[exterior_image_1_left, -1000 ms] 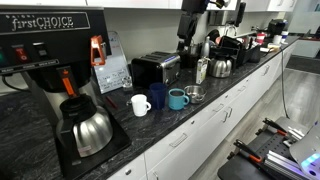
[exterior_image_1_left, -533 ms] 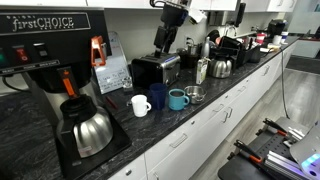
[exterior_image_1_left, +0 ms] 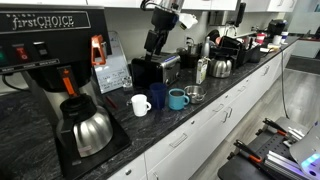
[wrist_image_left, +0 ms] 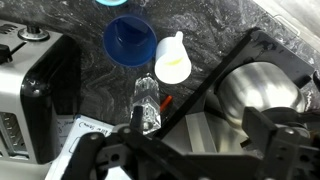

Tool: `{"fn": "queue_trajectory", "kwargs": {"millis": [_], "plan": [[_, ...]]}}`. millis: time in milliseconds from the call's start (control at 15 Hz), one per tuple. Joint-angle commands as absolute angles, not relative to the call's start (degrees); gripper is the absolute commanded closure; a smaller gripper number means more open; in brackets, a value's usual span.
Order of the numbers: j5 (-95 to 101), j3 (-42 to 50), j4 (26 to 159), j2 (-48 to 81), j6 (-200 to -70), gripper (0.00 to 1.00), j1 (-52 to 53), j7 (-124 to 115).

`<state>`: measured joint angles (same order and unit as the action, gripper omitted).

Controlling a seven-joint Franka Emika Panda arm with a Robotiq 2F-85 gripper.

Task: Move the glass object to the front right side of the countertop

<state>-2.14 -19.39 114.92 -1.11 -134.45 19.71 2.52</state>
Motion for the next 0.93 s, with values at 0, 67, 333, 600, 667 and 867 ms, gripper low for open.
{"fn": "queue_trajectory", "kwargs": {"millis": [0, 67, 333, 600, 667, 867], "plan": [[-2.05, -19.48, 114.71, -0.99, -134.27, 0.0, 19.66, 2.42], [-2.05, -19.48, 114.73, -0.98, -134.28, 0.0, 19.66, 2.42], [0.63, -19.5, 114.8, 0.99, -136.27, 0.0, 19.59, -0.96], [6.25, -19.18, 111.65, 7.43, -139.26, 0.0, 20.28, -5.28], [7.81, -18.92, 110.63, 9.04, -139.84, 0.0, 20.59, -6.24], [11.31, -18.03, 106.8, 13.95, -140.58, 0.0, 21.69, -8.26]]}}
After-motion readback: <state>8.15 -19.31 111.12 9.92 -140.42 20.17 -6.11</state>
